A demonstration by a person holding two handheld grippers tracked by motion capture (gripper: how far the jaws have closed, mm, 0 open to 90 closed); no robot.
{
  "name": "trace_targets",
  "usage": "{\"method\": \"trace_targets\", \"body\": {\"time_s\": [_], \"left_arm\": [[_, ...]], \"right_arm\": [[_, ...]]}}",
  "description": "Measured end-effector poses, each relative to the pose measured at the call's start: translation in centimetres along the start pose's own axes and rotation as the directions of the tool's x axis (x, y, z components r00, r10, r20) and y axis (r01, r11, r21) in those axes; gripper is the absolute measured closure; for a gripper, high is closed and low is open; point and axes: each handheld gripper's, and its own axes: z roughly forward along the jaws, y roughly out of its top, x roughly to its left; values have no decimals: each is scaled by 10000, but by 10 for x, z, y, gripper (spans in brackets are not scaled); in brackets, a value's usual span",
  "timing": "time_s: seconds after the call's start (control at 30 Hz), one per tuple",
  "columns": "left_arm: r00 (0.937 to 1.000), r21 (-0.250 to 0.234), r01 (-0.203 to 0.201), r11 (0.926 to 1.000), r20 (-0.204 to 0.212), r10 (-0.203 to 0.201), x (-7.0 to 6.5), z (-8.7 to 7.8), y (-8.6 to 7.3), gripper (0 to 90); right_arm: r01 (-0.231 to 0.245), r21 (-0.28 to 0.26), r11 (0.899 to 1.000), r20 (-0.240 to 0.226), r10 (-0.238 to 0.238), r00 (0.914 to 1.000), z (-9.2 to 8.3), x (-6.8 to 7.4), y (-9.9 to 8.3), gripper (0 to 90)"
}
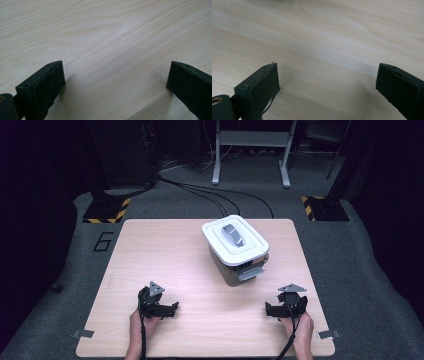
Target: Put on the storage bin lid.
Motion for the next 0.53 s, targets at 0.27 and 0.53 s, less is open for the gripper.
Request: {"method": "trace_targets", "body": {"time_s": [0.27, 0.53], "left_arm": [[10000, -2, -6, 10000, -1, 6, 0, 0, 0, 14], [10000, 17, 9, 10000, 11, -9, 0, 0, 0, 13]], "right_arm": [[-457, -833, 9955, -223, 440, 9988, 1, -6, -18, 0], [-435, -848, 9955, -224, 417, 9989, 1, -7, -18, 0]]}}
